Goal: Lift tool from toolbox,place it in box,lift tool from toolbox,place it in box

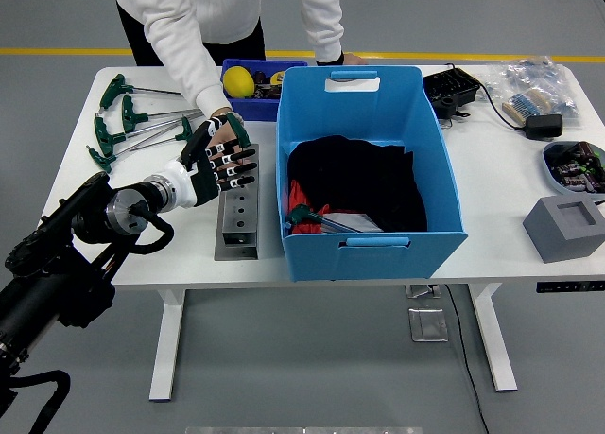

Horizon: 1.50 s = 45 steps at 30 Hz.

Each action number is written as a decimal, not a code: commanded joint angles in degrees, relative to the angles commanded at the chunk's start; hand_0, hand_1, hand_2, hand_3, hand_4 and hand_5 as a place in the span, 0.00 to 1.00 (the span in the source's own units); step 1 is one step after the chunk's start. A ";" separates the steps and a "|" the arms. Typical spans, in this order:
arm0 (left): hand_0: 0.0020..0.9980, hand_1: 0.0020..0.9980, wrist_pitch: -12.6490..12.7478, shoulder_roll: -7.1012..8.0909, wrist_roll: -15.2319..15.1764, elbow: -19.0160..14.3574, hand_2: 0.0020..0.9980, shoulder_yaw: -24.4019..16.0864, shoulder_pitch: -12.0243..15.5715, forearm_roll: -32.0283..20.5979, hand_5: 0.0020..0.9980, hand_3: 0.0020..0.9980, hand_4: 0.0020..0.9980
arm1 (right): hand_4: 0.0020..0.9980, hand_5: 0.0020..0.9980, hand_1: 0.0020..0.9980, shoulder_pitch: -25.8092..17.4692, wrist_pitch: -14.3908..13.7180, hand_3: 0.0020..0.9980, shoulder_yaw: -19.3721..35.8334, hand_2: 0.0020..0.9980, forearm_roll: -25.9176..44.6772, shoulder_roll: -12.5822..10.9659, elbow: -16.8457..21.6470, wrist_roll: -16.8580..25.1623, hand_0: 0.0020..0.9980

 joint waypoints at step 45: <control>0.64 0.70 3.29 0.07 -1.32 -16.24 0.80 -0.52 -3.60 -11.07 0.91 0.84 0.76 | 0.83 0.67 0.65 -0.76 0.18 0.57 0.28 0.72 -0.53 -0.01 0.00 0.03 0.66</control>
